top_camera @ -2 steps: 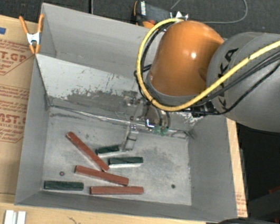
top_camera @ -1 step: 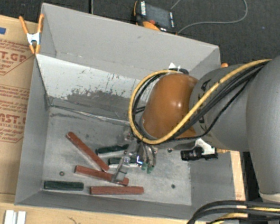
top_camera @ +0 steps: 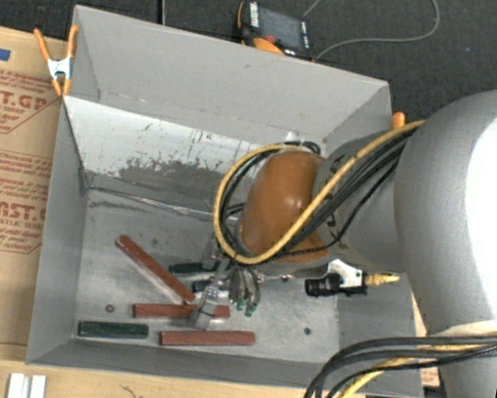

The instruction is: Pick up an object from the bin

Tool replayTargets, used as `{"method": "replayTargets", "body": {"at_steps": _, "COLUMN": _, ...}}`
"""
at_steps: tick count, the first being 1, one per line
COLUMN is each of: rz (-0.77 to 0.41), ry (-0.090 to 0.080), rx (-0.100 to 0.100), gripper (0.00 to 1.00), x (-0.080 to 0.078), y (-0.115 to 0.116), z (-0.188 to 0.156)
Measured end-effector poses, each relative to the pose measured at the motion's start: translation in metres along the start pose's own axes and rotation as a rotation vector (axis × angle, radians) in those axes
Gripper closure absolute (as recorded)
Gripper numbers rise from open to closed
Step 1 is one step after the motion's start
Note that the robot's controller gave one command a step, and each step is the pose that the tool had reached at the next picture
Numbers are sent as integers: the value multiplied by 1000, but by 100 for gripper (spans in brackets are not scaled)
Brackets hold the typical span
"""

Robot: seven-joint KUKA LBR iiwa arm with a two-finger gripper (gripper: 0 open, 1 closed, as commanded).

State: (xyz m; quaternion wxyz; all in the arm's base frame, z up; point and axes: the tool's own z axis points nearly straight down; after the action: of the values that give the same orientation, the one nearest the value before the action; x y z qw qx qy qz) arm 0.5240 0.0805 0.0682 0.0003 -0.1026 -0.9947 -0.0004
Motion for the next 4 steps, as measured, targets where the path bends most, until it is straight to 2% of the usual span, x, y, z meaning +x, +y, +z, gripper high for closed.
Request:
{"method": "replayTargets", "body": {"at_steps": 1, "rz": -2, "ry": -5, "rx": -3, "gripper": 100, "x": -3, "y": 1, "z": -8}}
{"method": "replayTargets", "body": {"at_steps": 2, "rz": 26, "ry": -11, "rx": -3, "gripper": 100, "x": -21, "y": -9, "z": -249}}
{"method": "replayTargets", "body": {"at_steps": 3, "rz": 209, "ry": 7, "rx": 4, "gripper": 100, "x": 37, "y": -42, "z": -132}}
{"method": "replayTargets", "body": {"at_steps": 4, "rz": 207, "ry": -1, "rx": 0, "gripper": 0, "x": 35, "y": -41, "z": -135}}
